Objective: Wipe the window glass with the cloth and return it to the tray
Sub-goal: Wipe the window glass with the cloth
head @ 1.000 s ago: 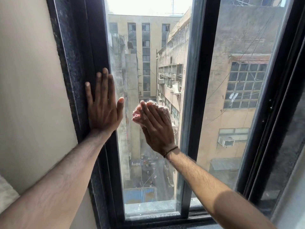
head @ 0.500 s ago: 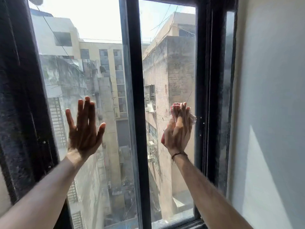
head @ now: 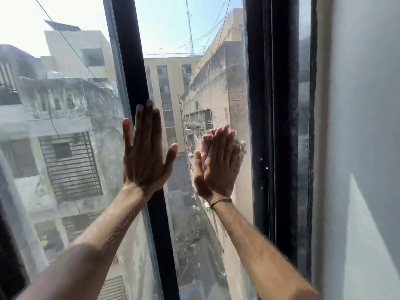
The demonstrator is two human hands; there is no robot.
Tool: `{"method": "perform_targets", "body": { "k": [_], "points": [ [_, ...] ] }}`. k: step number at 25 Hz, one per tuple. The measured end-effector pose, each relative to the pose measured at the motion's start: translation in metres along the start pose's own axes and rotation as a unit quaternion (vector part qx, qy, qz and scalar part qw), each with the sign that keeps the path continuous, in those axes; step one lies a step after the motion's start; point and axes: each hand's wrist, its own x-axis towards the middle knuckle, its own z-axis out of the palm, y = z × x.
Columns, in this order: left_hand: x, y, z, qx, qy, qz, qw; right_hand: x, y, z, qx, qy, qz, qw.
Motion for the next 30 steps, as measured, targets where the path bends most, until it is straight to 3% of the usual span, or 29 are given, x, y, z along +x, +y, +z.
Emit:
{"method": "perform_targets", "body": {
  "k": [4,6,7,9,11,12,13,15,18,20,22,24,28,30],
  "points": [
    [-0.001,-0.003,0.008,0.006,0.011,0.014,1.0,-0.051,0.019,0.008,0.049,-0.097,-0.263,0.959],
    [-0.002,-0.002,0.006,-0.005,0.007,0.013,1.0,-0.084,0.061,-0.012,0.018,-0.146,-0.326,0.934],
    [-0.002,-0.001,0.006,-0.01,0.006,0.012,1.0,-0.082,0.081,-0.019,0.008,-0.142,-0.318,0.937],
    [-0.002,0.0,0.006,-0.019,0.008,0.007,1.0,-0.045,0.09,-0.021,-0.02,-0.093,-0.221,0.971],
    [-0.004,0.0,0.009,-0.022,0.013,0.012,1.0,0.009,0.057,-0.008,-0.026,-0.006,-0.104,0.994],
    [-0.005,-0.001,0.01,-0.018,0.016,0.015,1.0,0.023,0.032,-0.002,-0.005,0.003,-0.09,0.996],
    [-0.005,-0.002,0.011,-0.014,0.019,0.018,1.0,0.022,0.01,0.003,0.025,-0.013,-0.116,0.993],
    [-0.004,-0.003,0.011,-0.02,0.021,0.017,0.999,-0.019,0.006,0.008,0.041,-0.094,-0.254,0.962],
    [-0.002,0.001,0.007,-0.021,0.01,0.012,1.0,-0.068,0.065,-0.026,0.009,-0.183,-0.396,0.9],
    [-0.002,0.002,0.006,-0.015,0.009,0.006,1.0,-0.048,0.089,-0.029,0.011,-0.168,-0.375,0.912],
    [-0.002,0.0,0.01,-0.007,0.008,0.003,1.0,-0.013,0.071,-0.017,0.017,-0.107,-0.251,0.962],
    [-0.006,-0.004,0.013,-0.004,0.003,0.002,1.0,0.005,0.03,0.0,0.044,-0.071,-0.158,0.984],
    [-0.001,-0.002,0.006,-0.018,-0.029,0.006,0.999,-0.035,0.014,-0.012,0.086,-0.129,-0.263,0.952],
    [0.006,0.004,-0.003,-0.042,-0.068,-0.009,0.997,-0.056,0.027,-0.041,0.08,-0.191,-0.229,0.951]
  ]
}}
